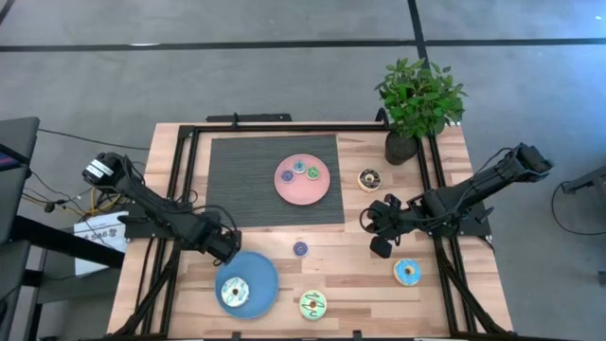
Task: Pick & Place donuts
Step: Put the small white donut on the pink plate
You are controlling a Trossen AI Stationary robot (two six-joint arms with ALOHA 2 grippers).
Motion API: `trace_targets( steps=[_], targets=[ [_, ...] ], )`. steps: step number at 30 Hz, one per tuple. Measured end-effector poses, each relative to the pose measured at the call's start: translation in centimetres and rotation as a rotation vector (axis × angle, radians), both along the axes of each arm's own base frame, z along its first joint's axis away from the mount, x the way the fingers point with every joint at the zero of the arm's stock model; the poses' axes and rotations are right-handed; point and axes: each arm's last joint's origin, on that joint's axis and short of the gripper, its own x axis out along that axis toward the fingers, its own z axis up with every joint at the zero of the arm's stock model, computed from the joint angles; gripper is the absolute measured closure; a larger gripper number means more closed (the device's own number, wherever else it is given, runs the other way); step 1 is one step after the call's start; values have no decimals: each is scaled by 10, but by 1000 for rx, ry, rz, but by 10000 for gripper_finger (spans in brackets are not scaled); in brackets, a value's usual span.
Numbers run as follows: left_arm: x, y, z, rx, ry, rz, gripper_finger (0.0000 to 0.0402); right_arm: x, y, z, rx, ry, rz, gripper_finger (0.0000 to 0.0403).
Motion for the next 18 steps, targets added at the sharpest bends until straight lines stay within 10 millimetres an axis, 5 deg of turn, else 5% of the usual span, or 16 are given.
trace_targets(
  steps=[18],
  targets=[
    [-3, 3, -10, 33, 39, 1, 91, 0, 0, 0, 1, 0, 0, 402]
  ],
)
